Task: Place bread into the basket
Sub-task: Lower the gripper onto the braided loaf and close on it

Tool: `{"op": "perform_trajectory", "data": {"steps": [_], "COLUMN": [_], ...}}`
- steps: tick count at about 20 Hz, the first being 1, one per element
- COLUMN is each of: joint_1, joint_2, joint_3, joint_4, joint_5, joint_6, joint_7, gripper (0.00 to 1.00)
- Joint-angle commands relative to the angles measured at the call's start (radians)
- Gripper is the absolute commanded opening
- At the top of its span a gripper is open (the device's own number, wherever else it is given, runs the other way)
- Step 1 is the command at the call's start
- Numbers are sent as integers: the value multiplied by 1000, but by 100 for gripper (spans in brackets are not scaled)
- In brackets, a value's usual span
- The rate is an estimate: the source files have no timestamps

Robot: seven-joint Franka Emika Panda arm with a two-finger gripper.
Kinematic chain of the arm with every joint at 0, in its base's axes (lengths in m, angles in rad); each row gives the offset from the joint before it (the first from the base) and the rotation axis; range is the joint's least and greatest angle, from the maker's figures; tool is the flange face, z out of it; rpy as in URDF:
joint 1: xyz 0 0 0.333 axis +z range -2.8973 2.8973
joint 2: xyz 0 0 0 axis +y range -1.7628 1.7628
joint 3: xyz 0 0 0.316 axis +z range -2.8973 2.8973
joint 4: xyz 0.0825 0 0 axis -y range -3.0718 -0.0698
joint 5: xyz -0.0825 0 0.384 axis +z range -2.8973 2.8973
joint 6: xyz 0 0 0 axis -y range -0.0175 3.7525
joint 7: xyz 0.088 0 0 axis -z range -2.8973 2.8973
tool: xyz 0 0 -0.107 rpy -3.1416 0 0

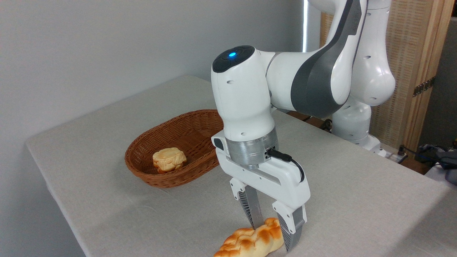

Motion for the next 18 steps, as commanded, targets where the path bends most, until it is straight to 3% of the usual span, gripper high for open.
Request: {"op": "perform_trajectory", "data": {"steps": [1,4,18], "joint_1": [-10,-10,-10], "joint_2": [-1,-1,-1], "joint_3": [12,12,12], "joint_4": [-34,-34,-34], "joint_5": [7,7,5], "joint_6": [22,22,19], "joint_7": [9,7,7], "gripper": [27,18,18]}}
